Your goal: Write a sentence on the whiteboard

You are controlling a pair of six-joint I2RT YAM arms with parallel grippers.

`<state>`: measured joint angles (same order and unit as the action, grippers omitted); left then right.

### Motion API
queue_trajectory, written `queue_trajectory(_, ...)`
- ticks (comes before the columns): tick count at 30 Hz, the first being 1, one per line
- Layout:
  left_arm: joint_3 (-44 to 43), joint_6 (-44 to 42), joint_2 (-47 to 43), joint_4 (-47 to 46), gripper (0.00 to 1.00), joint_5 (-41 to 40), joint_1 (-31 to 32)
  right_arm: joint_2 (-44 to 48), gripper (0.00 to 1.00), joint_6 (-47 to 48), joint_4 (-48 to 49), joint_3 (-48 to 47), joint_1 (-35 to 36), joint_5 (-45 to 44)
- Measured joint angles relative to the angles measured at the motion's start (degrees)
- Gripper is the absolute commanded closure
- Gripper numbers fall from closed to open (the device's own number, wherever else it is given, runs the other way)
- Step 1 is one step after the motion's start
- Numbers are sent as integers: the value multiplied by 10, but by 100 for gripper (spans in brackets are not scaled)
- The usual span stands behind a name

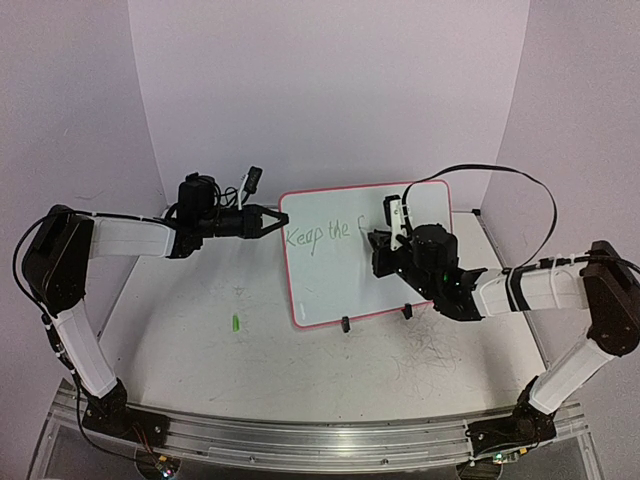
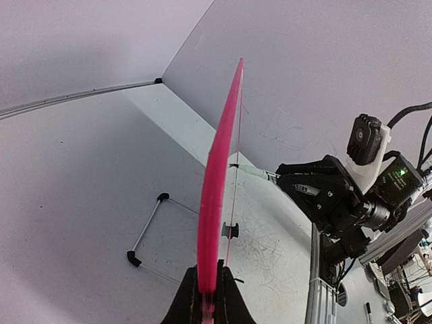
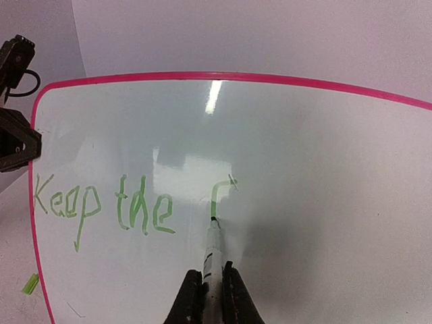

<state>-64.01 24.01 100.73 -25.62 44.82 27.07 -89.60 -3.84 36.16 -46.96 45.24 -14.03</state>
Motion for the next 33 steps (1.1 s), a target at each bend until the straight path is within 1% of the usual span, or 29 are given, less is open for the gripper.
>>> queue_trajectory(11, 0, -1, -1, 0, 100, 0, 0, 10, 100, -11, -39, 17, 25, 6)
queue_trajectory(15, 0, -2, -4, 0, 100, 0, 2, 28, 100, -16, -58, 17, 25, 23)
queue_trajectory(20, 0, -2, -5, 1, 100, 0, 2, 54, 100, -18, -50, 14, 14, 32)
queue_trajectory(33, 0, -3, -5, 1, 100, 0, 2, 19, 100, -8, -32, -14, 1, 32)
